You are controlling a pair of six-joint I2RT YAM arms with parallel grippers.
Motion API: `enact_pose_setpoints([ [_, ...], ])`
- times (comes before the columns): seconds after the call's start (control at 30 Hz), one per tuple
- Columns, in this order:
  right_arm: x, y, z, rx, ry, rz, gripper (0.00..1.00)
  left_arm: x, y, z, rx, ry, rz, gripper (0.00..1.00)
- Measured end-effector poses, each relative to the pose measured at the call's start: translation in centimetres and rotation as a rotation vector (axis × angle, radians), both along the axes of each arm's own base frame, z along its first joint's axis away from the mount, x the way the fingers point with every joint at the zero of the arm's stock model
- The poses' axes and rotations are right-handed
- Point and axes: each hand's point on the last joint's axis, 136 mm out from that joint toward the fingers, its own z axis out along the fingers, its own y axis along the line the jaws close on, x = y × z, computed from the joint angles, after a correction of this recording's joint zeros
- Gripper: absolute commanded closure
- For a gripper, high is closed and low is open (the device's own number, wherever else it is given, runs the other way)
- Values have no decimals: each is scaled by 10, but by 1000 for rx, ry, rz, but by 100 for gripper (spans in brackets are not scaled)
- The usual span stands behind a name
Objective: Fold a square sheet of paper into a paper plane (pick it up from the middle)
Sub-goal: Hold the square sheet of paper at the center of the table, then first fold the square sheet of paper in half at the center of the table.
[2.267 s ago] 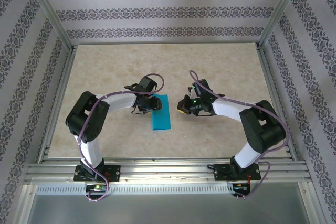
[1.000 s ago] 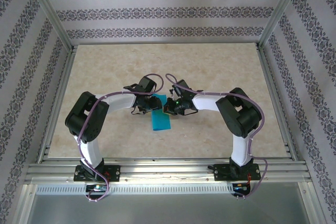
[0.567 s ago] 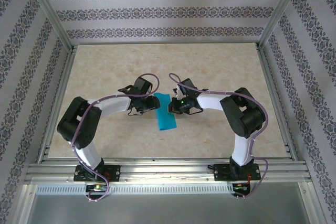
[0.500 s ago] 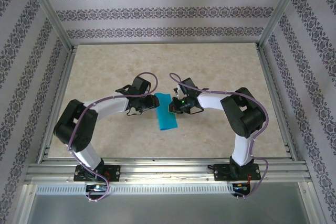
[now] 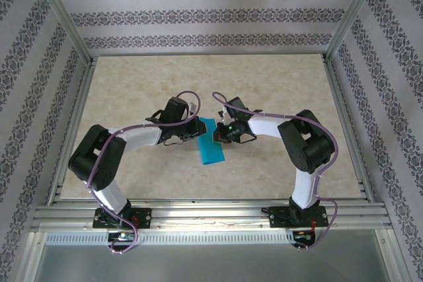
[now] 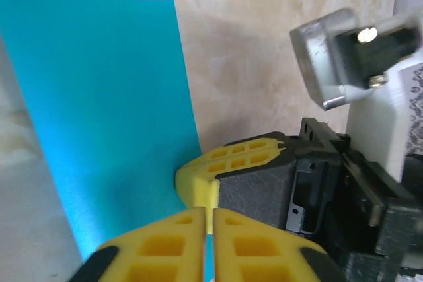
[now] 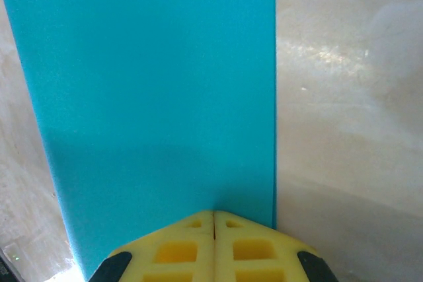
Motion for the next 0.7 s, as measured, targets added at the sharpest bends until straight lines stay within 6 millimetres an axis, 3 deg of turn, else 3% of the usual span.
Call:
enact_pose_setpoints([
  [0.4, 0, 0, 0, 0, 1, 0, 100, -14, 6, -35, 15, 77, 11, 91],
  [0.53, 0, 0, 0, 0, 1, -1, 100, -23, 15, -55, 57, 104, 23, 91],
  [0.7, 0, 0, 0, 0, 4, -3, 100, -22, 17, -56, 71, 75, 13, 91],
])
